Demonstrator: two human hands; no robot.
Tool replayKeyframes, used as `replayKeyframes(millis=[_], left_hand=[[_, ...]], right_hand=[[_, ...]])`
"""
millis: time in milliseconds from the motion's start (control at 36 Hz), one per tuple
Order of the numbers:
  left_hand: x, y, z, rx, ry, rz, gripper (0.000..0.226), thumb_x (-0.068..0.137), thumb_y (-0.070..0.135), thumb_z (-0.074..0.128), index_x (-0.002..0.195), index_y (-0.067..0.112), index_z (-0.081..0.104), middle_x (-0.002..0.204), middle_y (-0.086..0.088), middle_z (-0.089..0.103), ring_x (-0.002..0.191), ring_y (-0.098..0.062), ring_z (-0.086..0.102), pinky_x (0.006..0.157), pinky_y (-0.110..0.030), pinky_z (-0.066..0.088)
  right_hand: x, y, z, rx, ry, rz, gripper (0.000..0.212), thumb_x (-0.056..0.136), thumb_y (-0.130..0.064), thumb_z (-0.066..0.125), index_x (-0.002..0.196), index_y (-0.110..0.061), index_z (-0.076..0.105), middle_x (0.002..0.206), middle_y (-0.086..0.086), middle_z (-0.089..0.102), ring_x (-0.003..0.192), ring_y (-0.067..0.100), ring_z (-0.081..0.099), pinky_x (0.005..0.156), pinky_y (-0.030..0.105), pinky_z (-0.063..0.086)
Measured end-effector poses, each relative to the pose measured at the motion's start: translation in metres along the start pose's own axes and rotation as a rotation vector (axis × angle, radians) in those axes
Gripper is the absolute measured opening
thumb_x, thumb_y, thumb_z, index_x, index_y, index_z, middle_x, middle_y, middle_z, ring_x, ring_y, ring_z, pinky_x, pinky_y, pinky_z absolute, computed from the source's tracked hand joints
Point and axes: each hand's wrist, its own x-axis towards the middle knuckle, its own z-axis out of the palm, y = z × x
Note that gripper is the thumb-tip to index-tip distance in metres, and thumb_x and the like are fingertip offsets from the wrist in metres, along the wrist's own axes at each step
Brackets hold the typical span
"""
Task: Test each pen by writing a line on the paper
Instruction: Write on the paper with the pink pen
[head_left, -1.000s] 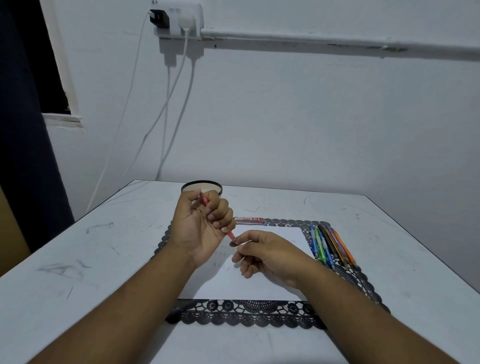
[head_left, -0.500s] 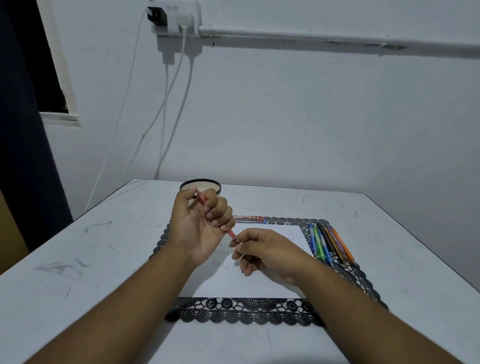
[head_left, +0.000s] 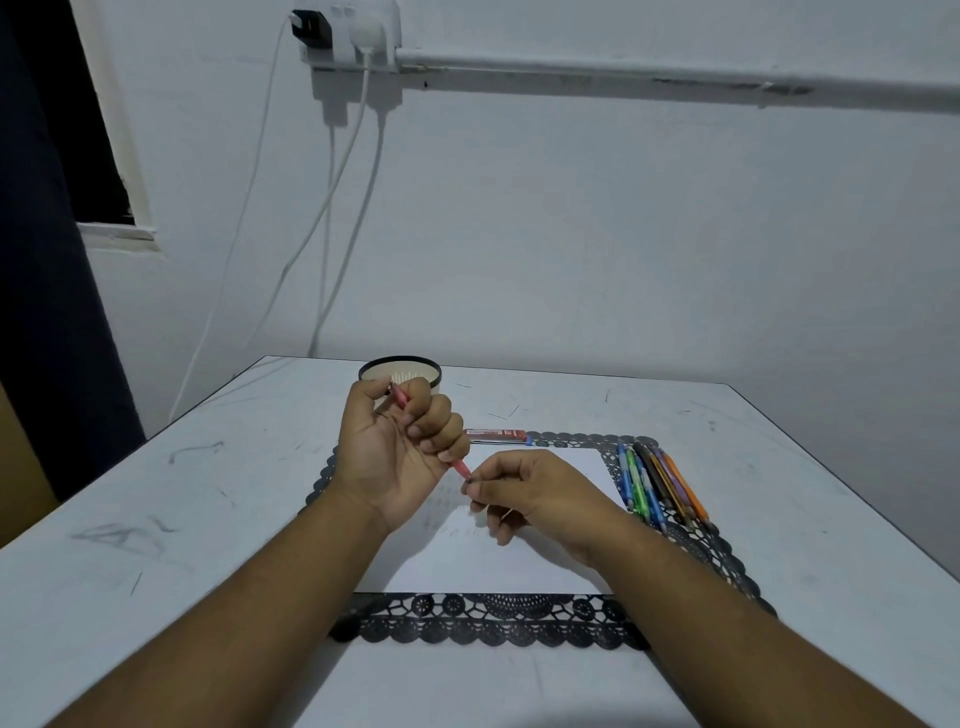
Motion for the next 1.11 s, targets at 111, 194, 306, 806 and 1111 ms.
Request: replayKeyframes(millis=[111,194,306,806,1111], left_hand=[[-0.0007,0.0012,-0.0008,-0.02,-0.019,0.024,0.04,0.085,0.046,0.045,0.062,0.017,0.029,0.061,0.0,0.02,0.058,-0.017,0.015,0.059,-0.034,0.017],[-0.0016,0.0022,-0.0014,-0.009,-0.012,0.03,0.039,0.084,0.045,0.045,0.062,0.018,0.028,0.061,0.0,0.019,0.058,-0.017,0.015,0.059,-0.035,0.016],[-0.0018,0.0024,-0.0007,-0.002,-0.001,0.036,0.04,0.082,0.047,0.047,0.062,0.018,0.028,0.062,0.0,0.017,0.058,-0.017,0.014,0.06,-0.035,0.015],[-0.0026,0.0042,-0.0025,-0.043,-0.006,0.034,0.041,0.083,0.048,0.047,0.062,0.017,0.03,0.062,0.0,0.019,0.058,-0.017,0.016,0.059,-0.033,0.018],[-0.0025,0.0044,-0.0027,-0.052,-0.01,0.03,0.041,0.083,0.048,0.047,0.062,0.017,0.031,0.062,0.0,0.018,0.057,-0.016,0.016,0.059,-0.033,0.018]], right_hand=[[-0.001,-0.001,-0.0021,-0.014,0.013,0.011,0.018,0.094,-0.004,0.072,0.103,0.011,0.071,0.083,0.014,0.068,0.059,0.014,0.06,0.058,0.028,0.051],[-0.0019,-0.0014,-0.0035,-0.035,0.015,0.016,0.016,0.094,-0.005,0.073,0.102,0.009,0.073,0.083,0.014,0.069,0.06,0.013,0.061,0.059,0.028,0.052],[-0.0016,-0.0019,-0.0056,-0.054,0.03,0.016,0.015,0.094,-0.006,0.074,0.101,0.008,0.074,0.083,0.014,0.07,0.06,0.013,0.061,0.059,0.028,0.052],[-0.0013,-0.002,-0.0078,-0.126,0.055,0.01,0.014,0.093,-0.009,0.074,0.097,0.004,0.075,0.083,0.011,0.073,0.066,0.014,0.061,0.062,0.028,0.05],[-0.0028,-0.0046,-0.008,-0.121,0.047,0.019,0.013,0.094,-0.006,0.072,0.097,0.005,0.075,0.086,0.016,0.072,0.064,0.014,0.06,0.06,0.025,0.048]])
